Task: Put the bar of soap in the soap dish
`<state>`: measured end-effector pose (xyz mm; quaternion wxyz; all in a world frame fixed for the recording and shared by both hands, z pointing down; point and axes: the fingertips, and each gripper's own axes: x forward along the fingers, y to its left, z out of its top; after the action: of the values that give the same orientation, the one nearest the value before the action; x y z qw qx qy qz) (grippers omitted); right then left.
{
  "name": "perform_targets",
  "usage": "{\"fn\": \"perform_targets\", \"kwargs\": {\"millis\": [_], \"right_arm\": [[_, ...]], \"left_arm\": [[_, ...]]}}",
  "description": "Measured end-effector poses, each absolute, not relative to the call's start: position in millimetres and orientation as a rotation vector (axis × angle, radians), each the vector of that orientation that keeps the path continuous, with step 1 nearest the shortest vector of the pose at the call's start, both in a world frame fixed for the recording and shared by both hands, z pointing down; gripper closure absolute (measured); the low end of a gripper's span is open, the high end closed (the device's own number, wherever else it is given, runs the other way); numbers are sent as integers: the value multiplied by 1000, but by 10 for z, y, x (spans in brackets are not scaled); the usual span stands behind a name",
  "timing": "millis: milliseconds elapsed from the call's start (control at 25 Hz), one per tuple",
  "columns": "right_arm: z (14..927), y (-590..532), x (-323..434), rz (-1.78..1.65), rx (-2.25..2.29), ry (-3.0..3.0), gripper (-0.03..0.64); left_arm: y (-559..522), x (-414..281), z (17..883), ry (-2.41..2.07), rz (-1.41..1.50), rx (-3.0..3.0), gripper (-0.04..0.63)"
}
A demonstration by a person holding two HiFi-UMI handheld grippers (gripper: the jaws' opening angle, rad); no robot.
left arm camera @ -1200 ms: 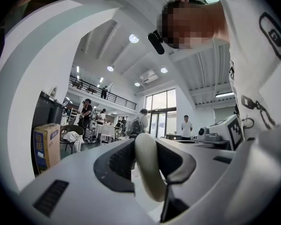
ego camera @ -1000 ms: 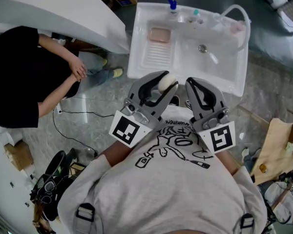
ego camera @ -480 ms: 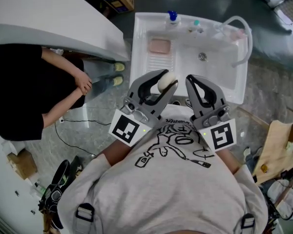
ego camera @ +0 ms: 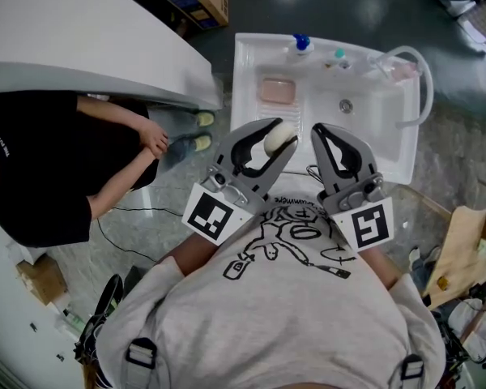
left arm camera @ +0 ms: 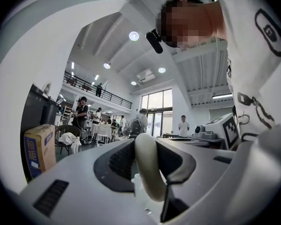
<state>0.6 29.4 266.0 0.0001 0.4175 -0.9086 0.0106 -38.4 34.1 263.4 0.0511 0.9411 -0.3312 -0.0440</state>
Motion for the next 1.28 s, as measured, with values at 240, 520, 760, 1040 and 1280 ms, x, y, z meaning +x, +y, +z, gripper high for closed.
{"fn": "perform_targets", "kwargs": {"millis": [240,520,760,1040,1280], "right_arm": [[2704,108,-203,45,1338,-2832,594],[2739,89,-270,50,1347,-2813,594],[2761,85,-262,47,1320,-2818,594],[2807,42,-123,31,1283,-2823,594],[2892,2,8,31,1251,-2827,594]], "left_arm": [[163,-608,2693,-982,-134,2856,471],[113,-694,2690,-980,-145,2856,471],[112,-663,2713,-996,-146,2843,471],[81,-542,2741,-1040,-136,2837,471],[52,-369,2812,-1026,-106,2833,471]]}}
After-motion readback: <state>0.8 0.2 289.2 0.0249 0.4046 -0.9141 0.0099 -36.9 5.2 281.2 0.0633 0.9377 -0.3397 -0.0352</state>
